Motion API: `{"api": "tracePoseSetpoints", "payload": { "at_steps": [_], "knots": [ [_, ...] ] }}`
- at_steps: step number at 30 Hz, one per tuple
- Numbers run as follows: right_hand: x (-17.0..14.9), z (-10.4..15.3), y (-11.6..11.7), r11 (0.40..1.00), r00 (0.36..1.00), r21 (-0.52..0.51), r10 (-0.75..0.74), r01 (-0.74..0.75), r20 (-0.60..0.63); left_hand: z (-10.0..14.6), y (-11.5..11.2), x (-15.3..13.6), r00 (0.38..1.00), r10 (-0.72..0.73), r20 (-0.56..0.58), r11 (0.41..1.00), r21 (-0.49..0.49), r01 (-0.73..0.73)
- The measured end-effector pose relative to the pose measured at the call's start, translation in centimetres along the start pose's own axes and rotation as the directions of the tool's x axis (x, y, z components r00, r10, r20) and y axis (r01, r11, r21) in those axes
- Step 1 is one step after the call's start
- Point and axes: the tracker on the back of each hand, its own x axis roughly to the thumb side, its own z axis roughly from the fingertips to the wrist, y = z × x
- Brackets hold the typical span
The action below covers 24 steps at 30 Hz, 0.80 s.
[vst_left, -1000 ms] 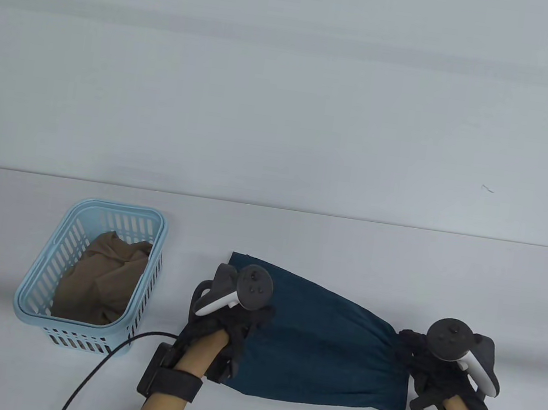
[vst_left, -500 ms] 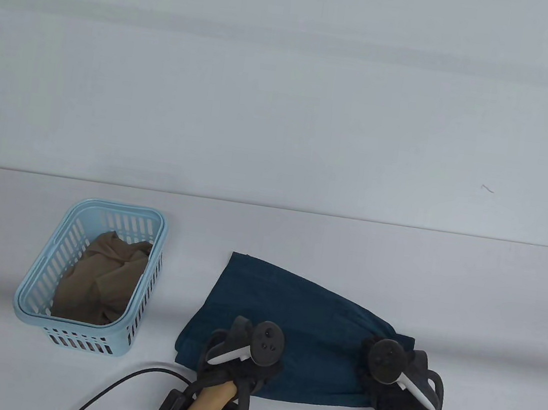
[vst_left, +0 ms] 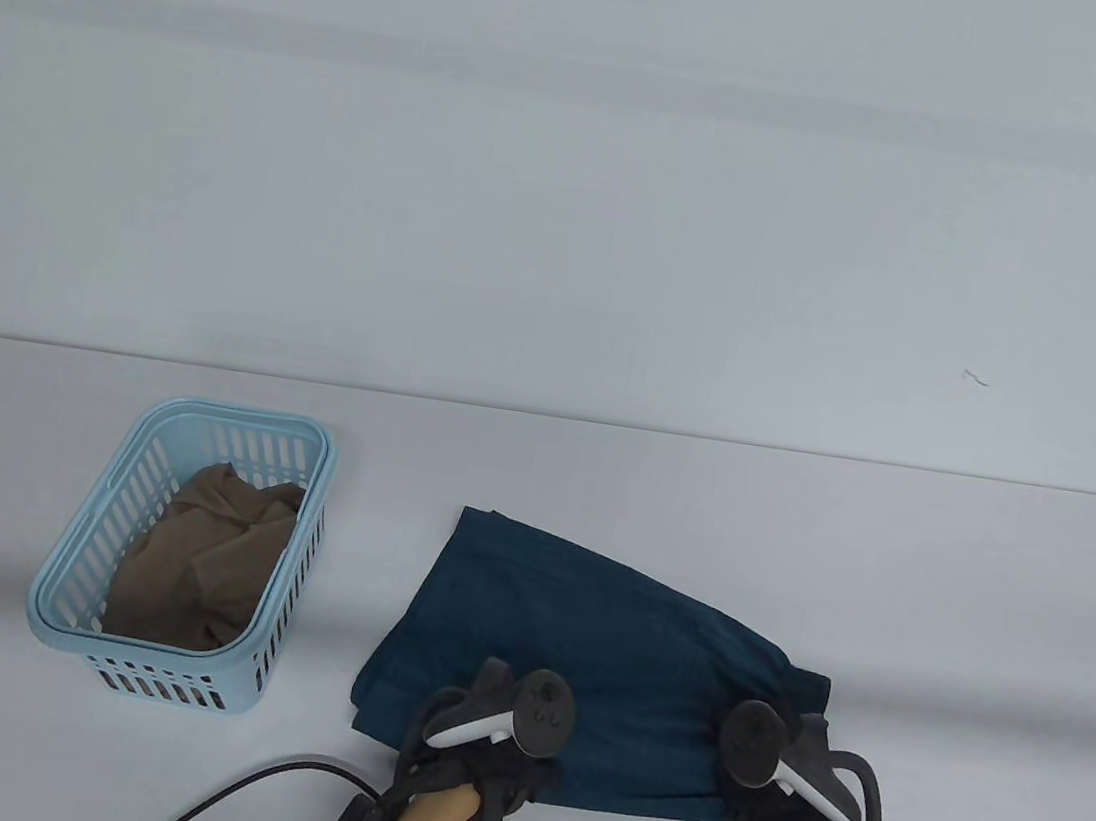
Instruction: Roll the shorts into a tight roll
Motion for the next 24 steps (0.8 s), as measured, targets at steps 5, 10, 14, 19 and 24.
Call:
{"api": "tracePoseSetpoints", "payload": {
  "at_steps": [5,10,14,19,24],
  "knots": [
    [0.01,-0.13,0.09,1.0,1.0,-0.001,-0.014,0.014,-0.003,0.01,0.01,-0.2,1.0,0.014,0.0,1.0,0.0,-0.014],
    [-0.21,-0.13,0.11,1.0,1.0,0.011,-0.014,0.014,0.012,-0.06,0.08,-0.34,0.999,0.043,-0.01,0.999,0.02,-0.043],
    [-0.1,-0.1,0.24,1.0,1.0,0.004,-0.003,0.003,0.012,0.0,0.12,-0.33,1.0,0.026,-0.014,1.0,0.018,-0.026],
    [0.06,-0.09,0.26,1.0,1.0,0.003,0.011,-0.011,0.002,0.07,0.13,-0.3,1.0,0.021,-0.016,0.999,0.024,-0.02],
    [0.15,-0.11,0.24,1.0,1.0,0.021,0.009,-0.009,-0.001,0.08,0.27,-0.33,0.999,0.042,-0.035,0.999,0.035,-0.041]
  ]
}}
